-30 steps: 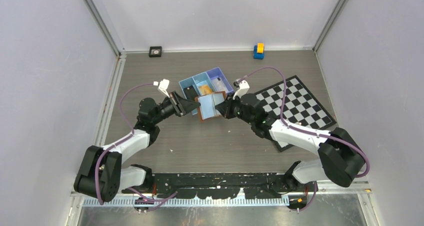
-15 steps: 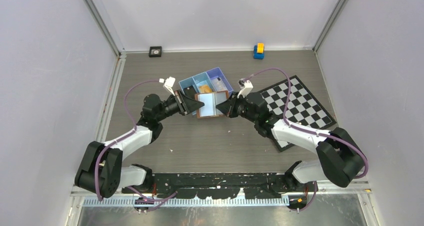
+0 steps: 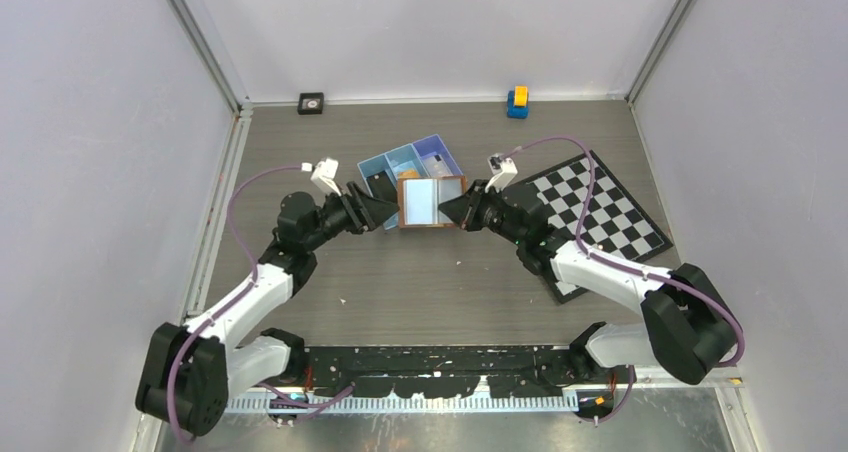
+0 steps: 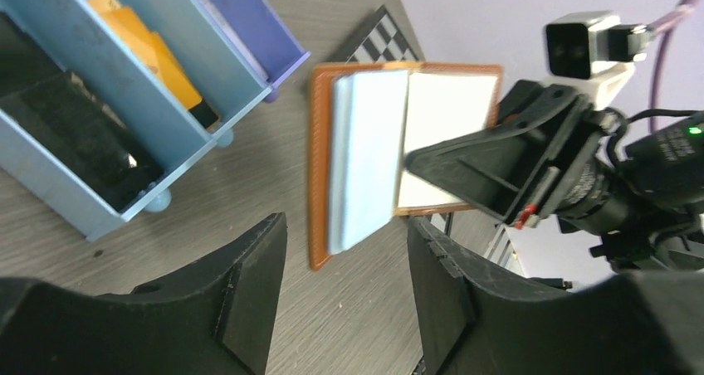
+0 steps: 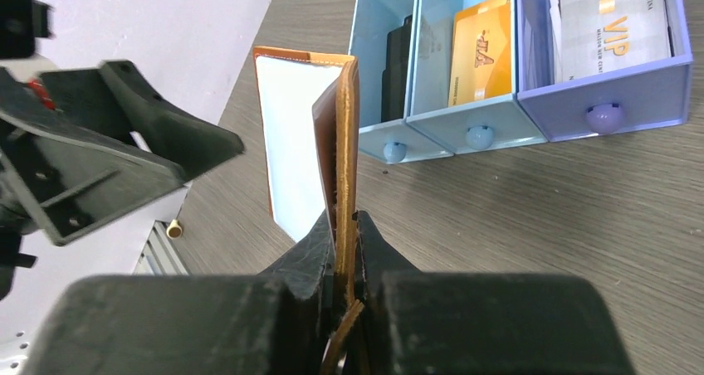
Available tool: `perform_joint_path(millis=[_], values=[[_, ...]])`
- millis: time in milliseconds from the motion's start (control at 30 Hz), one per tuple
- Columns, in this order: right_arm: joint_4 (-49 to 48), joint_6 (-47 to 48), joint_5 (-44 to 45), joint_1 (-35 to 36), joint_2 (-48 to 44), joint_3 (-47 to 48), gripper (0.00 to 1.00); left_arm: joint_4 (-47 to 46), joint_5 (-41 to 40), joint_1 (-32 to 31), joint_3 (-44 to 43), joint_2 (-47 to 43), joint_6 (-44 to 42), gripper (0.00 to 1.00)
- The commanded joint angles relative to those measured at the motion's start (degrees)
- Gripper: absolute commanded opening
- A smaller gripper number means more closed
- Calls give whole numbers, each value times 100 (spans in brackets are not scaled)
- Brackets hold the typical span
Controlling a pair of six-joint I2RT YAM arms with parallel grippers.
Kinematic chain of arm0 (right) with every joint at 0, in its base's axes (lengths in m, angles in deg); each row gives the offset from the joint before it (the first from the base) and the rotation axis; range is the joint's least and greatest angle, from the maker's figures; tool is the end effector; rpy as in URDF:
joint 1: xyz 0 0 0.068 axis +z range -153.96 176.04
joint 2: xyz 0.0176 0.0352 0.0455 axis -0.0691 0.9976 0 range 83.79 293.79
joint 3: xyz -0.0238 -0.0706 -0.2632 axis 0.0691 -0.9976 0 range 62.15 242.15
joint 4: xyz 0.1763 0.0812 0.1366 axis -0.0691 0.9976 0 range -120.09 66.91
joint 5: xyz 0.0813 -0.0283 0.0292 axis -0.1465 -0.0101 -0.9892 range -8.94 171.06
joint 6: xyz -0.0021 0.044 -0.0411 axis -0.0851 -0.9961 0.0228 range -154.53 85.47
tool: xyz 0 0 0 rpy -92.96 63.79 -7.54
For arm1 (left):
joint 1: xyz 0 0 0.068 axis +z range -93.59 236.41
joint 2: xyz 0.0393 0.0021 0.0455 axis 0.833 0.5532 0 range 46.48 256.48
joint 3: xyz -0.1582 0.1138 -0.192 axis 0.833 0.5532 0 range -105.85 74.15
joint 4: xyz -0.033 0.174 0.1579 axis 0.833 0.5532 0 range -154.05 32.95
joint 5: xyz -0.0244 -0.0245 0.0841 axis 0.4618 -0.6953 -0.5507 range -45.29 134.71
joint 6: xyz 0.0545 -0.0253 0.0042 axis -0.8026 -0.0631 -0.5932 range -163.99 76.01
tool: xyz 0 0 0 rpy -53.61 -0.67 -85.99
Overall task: Take the credit cards out of the card holder
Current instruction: Place the card holder at the center of the board.
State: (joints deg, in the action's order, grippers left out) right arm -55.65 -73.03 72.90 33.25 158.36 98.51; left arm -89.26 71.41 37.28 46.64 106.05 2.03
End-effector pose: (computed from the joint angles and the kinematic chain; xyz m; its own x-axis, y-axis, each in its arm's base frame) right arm 0.2144 0.1708 0.2545 -0.5778 0.3351 -0.7442 -0.4462 0.6338 0.6319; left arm 0.1979 -0.0899 0.2629 -0.5922 -0.4750 -0.6509 0.4149 0.5127 -0.7517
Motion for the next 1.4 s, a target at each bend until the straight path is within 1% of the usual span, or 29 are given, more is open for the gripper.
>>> perform_joint_path(millis=[0,100,167,200,233,300,333,367,400,500,600,667,700,767,900,1033,1100,1300,1367], values=[[-557,-162,-206,-39,-180,54,1,86,259,-2,-264,497,-32,57],[-642,-204,-449,-50,-126,79,1,-447,712,-2,-281,901,178,57],[-704,-250,-590,-48,-53,95,1,-804,1000,-2,-282,1073,324,55],[-772,-288,-690,-47,-6,101,1,-930,1076,-4,-280,1155,394,52],[-832,-311,-778,-46,41,104,1,-1023,1150,-3,-296,1238,453,48],[-841,-333,-860,-52,116,142,2,-1290,1292,-2,-300,1357,560,35],[-789,-333,-841,-48,146,175,3,-1459,1371,-2,-283,1393,632,26],[-683,-323,-788,-52,178,213,5,-1619,1430,-2,-263,1408,700,16],[-498,-298,-674,-50,208,264,6,-1687,1450,-2,-241,1383,717,12],[14,-225,-388,-49,324,445,6,-1631,1375,-2,-191,1154,630,13],[56,-224,-399,-44,435,499,6,-1347,1184,-2,-152,875,446,14],[-20,-236,-564,-48,502,518,8,-1179,1086,-2,-141,754,343,16],[-53,-249,-638,-50,532,533,14,-1164,1081,-2,-148,730,330,15],[-138,-267,-793,-56,586,533,29,-1161,1125,-2,-169,746,344,1],[-423,-380,-1073,-52,658,498,51,-1340,1292,-9,-213,973,481,0],[-737,-618,-1412,-51,805,512,67,-1506,1366,-65,-239,1152,574,0],[-797,-690,-1460,-50,859,519,72,-1515,1379,-108,-262,1206,567,0],[-836,-749,-1507,-50,877,524,81,-1496,1382,-172,-304,1329,557,0],[-860,-761,-1562,-42,888,541,83,-1503,1395,-209,-333,1375,551,0]])
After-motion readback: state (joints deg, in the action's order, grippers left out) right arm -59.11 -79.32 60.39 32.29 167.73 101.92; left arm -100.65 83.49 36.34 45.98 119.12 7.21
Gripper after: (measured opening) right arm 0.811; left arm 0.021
